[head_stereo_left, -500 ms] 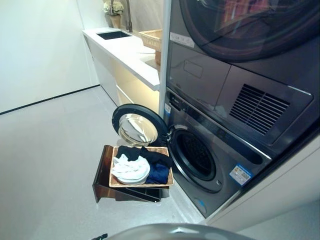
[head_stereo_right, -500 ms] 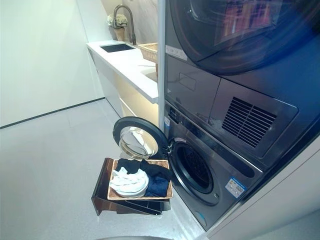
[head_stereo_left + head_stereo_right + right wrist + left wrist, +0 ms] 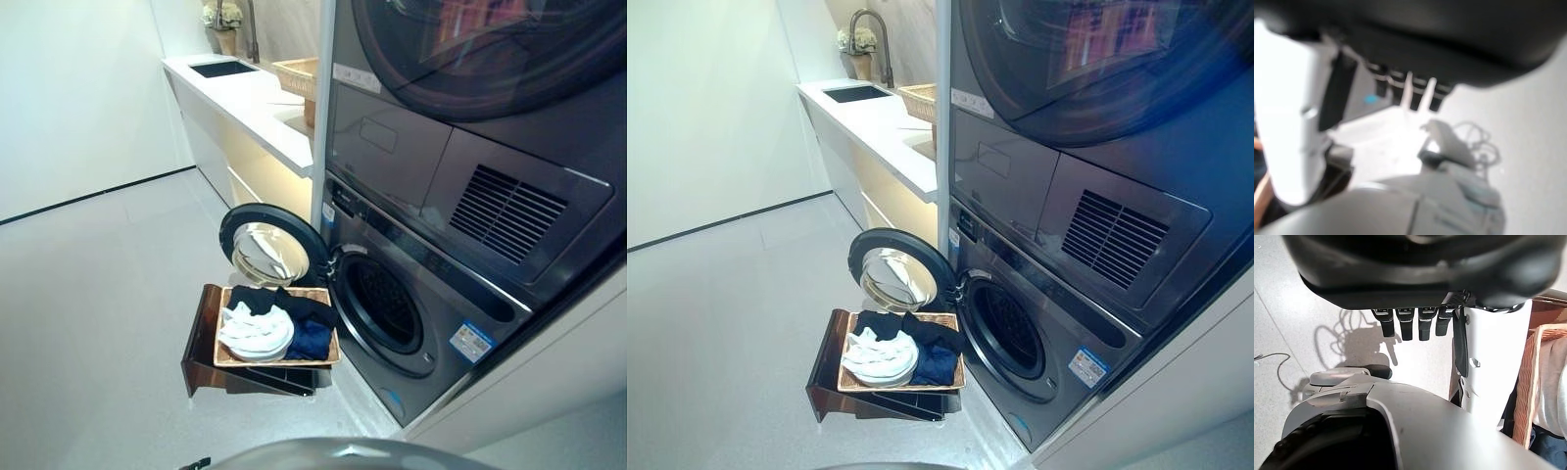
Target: Pick up the clothes and place them into the washing machine
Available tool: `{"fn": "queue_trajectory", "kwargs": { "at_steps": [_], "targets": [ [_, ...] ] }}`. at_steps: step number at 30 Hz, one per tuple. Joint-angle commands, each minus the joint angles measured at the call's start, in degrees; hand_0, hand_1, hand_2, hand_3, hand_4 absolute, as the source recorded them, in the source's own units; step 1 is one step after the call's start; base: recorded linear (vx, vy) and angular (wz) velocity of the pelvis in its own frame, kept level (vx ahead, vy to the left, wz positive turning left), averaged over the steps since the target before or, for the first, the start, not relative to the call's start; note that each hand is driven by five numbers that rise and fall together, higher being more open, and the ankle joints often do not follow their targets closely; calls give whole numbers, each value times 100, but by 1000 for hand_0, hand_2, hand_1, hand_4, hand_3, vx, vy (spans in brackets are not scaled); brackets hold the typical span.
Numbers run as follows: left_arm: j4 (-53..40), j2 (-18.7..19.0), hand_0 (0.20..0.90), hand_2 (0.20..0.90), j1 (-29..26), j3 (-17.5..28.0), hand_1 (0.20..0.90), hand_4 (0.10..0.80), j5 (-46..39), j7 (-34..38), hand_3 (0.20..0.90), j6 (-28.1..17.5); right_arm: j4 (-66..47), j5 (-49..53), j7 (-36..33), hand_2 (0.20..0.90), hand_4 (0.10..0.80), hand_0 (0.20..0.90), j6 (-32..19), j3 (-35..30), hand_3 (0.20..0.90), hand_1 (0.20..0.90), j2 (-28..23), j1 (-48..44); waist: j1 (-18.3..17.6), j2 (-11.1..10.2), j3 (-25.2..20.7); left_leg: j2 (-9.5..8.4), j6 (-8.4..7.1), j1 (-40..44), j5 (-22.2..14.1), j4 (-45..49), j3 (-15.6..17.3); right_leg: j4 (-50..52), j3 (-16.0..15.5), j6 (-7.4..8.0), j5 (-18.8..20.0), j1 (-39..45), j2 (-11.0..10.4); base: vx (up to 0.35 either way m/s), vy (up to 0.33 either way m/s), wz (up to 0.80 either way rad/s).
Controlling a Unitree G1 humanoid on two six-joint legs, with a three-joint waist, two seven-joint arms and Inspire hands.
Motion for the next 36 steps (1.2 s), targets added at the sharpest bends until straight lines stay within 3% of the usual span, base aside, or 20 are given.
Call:
{"fn": "queue_trajectory", "kwargs": {
  "at_steps": [1,16,20,24,25,27,30,33,36],
  "targets": [
    [290,-195,900,900,-457,124,900,800,-58,73,900,-296,276,58,-202,900,800,900,-208,-236,900,900,-215,-438,-46,-117,89,-234,-175,-57,-259,-42,73,-12,-184,-32,-11,-63,245,21,59,1],
    [310,-133,900,900,-573,192,900,800,-15,-9,900,-326,279,218,-104,900,800,900,-182,-375,900,900,-197,-504,81,-244,205,-539,164,-179,-387,159,-35,479,-171,151,123,-245,-185,36,135,1],
    [286,-74,900,900,-614,200,900,800,-19,-16,900,-341,288,286,-104,900,800,900,-193,-473,900,900,-212,-474,71,-234,262,-729,268,-253,-503,420,-130,931,-201,187,279,-372,-399,49,204,18],
    [304,8,900,900,-622,213,900,800,8,-17,900,-331,234,315,-127,900,800,900,-204,-518,900,900,-222,-459,45,-142,356,-888,413,-160,-588,516,-241,1903,-243,11,330,-699,-592,58,256,12],
    [339,60,900,900,-609,223,900,800,53,-45,900,-307,224,388,-130,900,800,900,-228,-536,900,900,-204,-462,26,-112,441,-889,451,-61,-609,500,-252,2341,-261,-103,293,-898,-584,52,209,4],
    [356,86,900,900,-596,239,900,800,63,-52,900,-305,207,411,-137,900,800,900,-243,-542,900,900,-179,-452,21,-109,467,-878,447,-24,-612,482,-256,2421,-264,-131,244,-977,-552,39,99,0],
    [344,141,900,900,-589,263,900,800,92,-65,900,-313,182,450,-127,900,800,900,-265,-559,900,900,-147,-428,-17,-83,549,-812,393,73,-640,425,-259,2063,-313,-148,112,-1258,-335,57,52,6],
    [333,135,900,900,-597,232,900,800,105,-52,900,-322,203,449,-141,900,800,900,-265,-588,900,900,-122,-400,-105,-133,619,-824,331,207,-685,389,-292,1213,-297,-10,455,-1461,-177,102,-12,20],
    [320,98,900,900,-592,169,900,800,51,-8,900,-352,182,442,-151,900,800,900,-249,-627,900,900,-108,-338,-255,-203,654,-829,271,398,-780,343,-366,393,83,124,971,-1789,52,154,-38,17]
  ]
}}
